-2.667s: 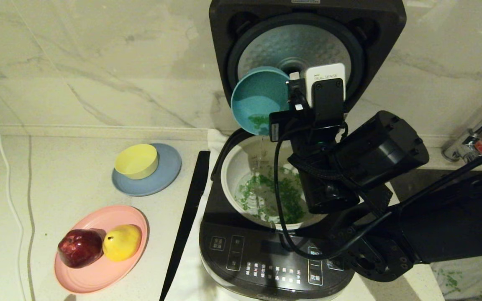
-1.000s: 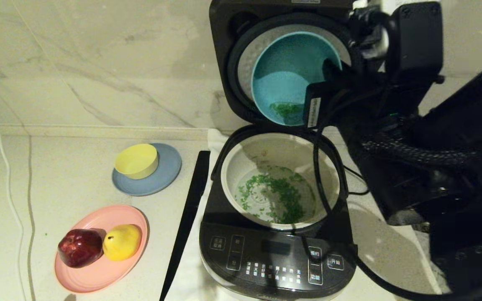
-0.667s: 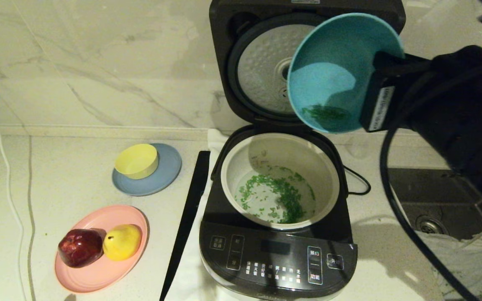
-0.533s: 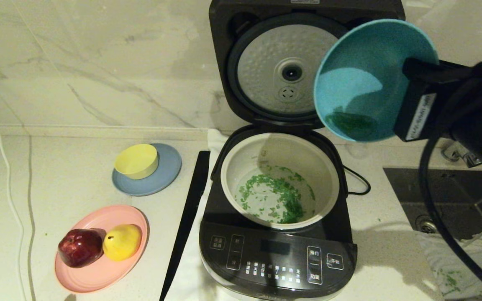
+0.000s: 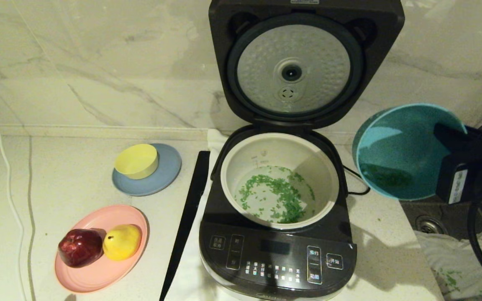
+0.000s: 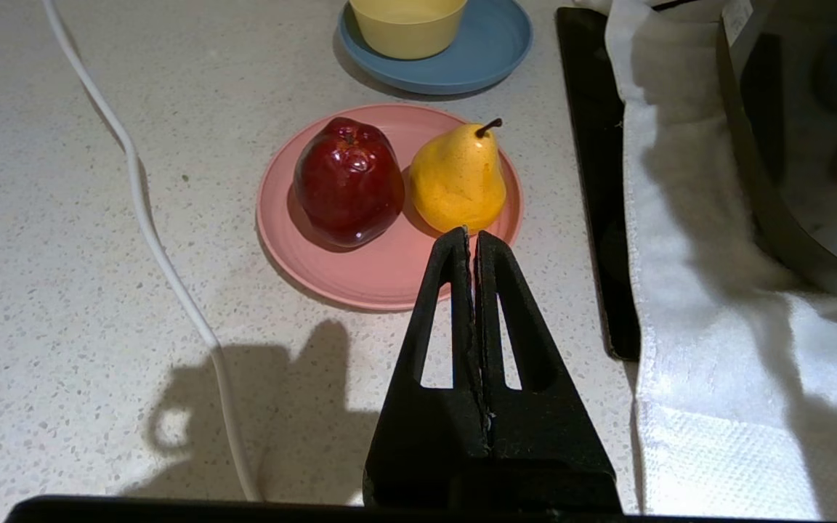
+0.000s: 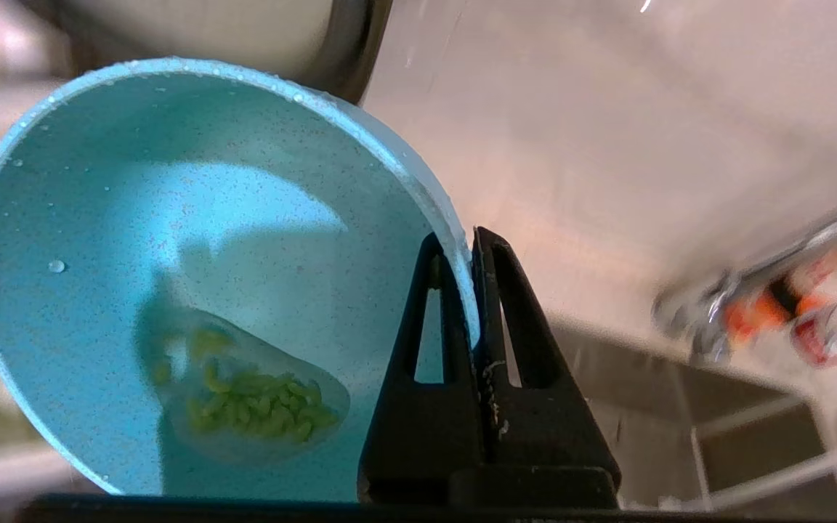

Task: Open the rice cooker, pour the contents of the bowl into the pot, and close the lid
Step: Fill a bowl with water from the tap

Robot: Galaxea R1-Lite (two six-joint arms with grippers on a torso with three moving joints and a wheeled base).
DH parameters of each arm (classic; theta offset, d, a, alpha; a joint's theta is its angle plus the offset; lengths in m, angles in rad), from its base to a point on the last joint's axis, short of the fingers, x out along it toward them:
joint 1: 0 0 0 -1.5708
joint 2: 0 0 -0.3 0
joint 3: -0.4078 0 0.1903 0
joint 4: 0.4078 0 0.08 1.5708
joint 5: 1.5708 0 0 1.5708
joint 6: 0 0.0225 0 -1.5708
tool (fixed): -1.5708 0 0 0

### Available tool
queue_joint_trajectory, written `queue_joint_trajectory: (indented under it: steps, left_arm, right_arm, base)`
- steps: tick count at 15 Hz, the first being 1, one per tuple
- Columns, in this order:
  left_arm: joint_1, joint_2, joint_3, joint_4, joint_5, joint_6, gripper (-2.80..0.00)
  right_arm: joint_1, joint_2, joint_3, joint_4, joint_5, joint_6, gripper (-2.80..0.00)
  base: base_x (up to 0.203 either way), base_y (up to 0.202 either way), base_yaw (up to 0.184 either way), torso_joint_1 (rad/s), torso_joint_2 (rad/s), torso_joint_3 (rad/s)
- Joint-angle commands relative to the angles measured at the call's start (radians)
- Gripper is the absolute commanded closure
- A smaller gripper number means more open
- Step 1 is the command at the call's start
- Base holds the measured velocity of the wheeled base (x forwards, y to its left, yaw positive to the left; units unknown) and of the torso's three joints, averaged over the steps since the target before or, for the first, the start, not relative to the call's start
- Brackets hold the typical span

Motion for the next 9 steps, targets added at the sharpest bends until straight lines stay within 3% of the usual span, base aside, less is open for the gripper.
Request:
queue_joint_trajectory:
  steps: [1,4,9]
  left_arm:
    - [0.0,-0.001,0.003,0.0,0.0,-0.002,0.0]
    - [0.0,0.0,0.003,0.0,0.0,0.0,0.0]
    - [0.0,0.0,0.003,0.0,0.0,0.0,0.0]
  right_arm:
    - [-0.051,-0.006,0.025,0.118,0.034,0.094,0.0]
    - [-0.176,-0.027,0.022,0.329,0.177,0.23,0.0]
    - [-0.498,-0.017,0.014,0.6,0.601,0.534,0.0]
  base:
    - [0.0,0.0,0.0,0.0,0.0,0.0]
    - [0.0,0.0,0.0,0.0,0.0,0.0]
    - [0.0,0.0,0.0,0.0,0.0,0.0]
